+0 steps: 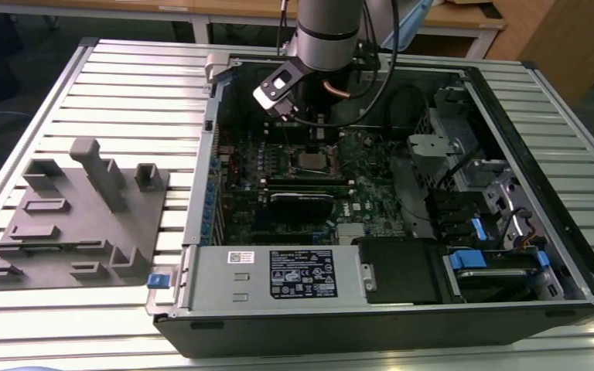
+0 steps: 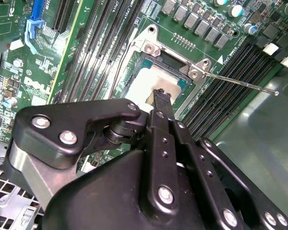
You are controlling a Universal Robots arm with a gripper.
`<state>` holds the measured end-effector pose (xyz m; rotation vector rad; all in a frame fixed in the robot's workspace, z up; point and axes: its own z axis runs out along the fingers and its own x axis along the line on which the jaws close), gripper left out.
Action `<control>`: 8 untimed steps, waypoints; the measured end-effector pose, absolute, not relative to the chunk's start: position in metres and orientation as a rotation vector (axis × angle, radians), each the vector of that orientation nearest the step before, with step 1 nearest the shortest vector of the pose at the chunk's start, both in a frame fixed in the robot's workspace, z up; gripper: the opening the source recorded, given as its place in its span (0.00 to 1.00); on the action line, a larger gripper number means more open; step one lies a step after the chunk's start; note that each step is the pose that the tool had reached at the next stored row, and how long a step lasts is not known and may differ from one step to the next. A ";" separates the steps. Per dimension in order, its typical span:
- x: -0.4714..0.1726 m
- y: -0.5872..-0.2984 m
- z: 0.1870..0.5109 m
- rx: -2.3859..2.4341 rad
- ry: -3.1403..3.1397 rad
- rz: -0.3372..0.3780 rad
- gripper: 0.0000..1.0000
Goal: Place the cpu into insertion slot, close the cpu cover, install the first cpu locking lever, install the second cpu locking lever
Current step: 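Place the cpu into insertion slot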
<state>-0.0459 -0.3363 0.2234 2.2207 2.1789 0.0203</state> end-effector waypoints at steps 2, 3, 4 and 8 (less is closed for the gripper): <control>-0.046 -0.336 0.223 2.221 2.179 0.020 0.11; -0.046 -0.336 0.223 2.221 2.179 0.020 0.11; -0.046 -0.336 0.222 2.221 2.179 0.021 0.11; -0.046 -0.336 0.221 2.221 2.179 0.020 0.11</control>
